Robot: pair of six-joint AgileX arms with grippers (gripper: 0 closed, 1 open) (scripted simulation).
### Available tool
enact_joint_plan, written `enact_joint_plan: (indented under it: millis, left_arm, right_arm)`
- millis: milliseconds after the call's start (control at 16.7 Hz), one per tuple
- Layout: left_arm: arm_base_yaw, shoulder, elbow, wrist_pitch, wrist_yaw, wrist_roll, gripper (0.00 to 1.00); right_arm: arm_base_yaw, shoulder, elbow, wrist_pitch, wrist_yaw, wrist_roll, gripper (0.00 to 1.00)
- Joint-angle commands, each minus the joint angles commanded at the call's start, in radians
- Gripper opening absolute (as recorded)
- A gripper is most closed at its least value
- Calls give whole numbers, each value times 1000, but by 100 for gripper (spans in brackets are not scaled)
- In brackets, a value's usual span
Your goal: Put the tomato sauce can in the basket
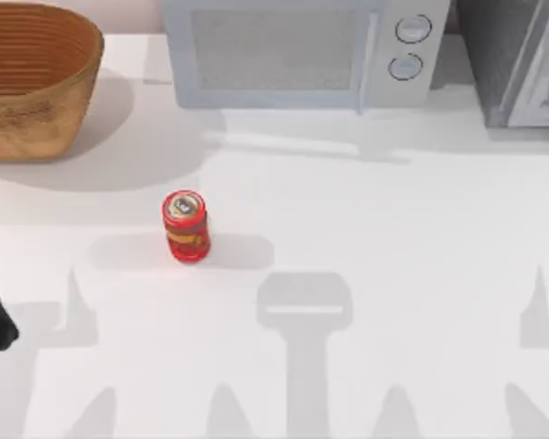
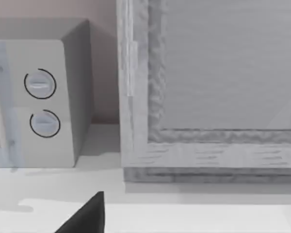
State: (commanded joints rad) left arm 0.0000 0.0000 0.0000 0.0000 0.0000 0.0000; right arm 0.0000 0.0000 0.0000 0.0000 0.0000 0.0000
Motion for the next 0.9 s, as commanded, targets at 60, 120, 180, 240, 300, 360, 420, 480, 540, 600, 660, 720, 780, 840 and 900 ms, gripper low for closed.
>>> enact_joint_plan:
  millis: [60,120,180,240,300,360,420,480,540,600,660,720,780,840,900]
  left_arm:
    - [0,0,0,0,0,0,100]
    - [0,0,0,0,0,0,100]
    - [-1,9,4,0,8,4,100]
    - [-2,27,13,1,24,14,100]
    - [-3,54,26,2,47,28,100]
    - [-4,91,43,3,76,47,100]
    - [-5,137,64,3,112,70,100]
    - [-4,192,89,3,153,98,100]
    - [-3,256,117,3,200,131,100]
    - [-1,327,148,3,250,167,100]
    - [2,404,181,3,305,207,100]
    - [6,487,217,3,362,250,100]
    - [10,576,256,3,422,296,100]
    - [15,669,296,3,484,344,100]
    - [20,767,338,3,549,395,100]
  right_arm:
    - [0,0,0,0,0,0,100]
    - [0,0,0,0,0,0,100]
    - [0,0,0,0,0,0,100]
    - [0,0,0,0,0,0,100]
    - [0,0,0,0,0,0,100]
    - [0,0,0,0,0,0,100]
    - [0,0,0,0,0,0,100]
    - [0,0,0,0,0,0,100]
    - [0,0,0,0,0,0,100]
    - [0,0,0,0,0,0,100]
    - [0,0,0,0,0,0,100]
    - [0,0,0,0,0,0,100]
    - [0,0,0,0,0,0,100]
    - [0,0,0,0,0,0,100]
    - [0,0,0,0,0,0,100]
